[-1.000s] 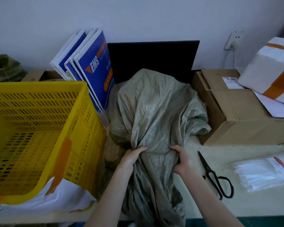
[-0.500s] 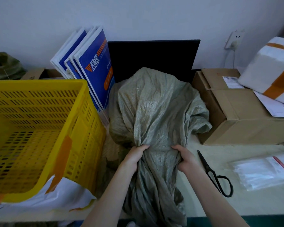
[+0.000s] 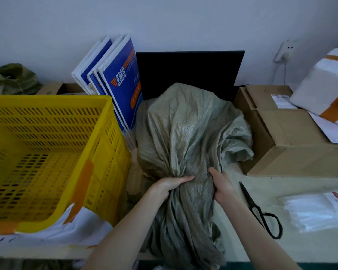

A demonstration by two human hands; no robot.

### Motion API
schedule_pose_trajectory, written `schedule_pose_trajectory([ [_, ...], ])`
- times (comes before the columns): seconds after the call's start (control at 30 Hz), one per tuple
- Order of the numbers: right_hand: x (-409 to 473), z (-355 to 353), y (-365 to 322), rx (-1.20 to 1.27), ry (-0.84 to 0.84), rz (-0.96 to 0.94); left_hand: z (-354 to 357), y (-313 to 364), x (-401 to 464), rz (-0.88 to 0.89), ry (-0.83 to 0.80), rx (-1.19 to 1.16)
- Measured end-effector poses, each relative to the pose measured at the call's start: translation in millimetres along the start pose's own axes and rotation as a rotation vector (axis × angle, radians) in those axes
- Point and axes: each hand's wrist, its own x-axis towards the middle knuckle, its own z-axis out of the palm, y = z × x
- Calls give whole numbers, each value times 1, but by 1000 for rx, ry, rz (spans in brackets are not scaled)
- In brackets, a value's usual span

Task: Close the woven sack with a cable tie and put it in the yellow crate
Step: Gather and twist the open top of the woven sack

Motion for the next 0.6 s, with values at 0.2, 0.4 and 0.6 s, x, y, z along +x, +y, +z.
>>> schedule_pose_trajectory([
  [0.2,7,-9,-7,-134,10,1,-8,3,3,-30,-20,38],
  [0.4,9,-33,-38,-235,-89,38,-25,0,2,-28,6,-12],
  [0.6,17,-31,-42,-226,-36,-176,-25,-4,5,13,47,-218],
])
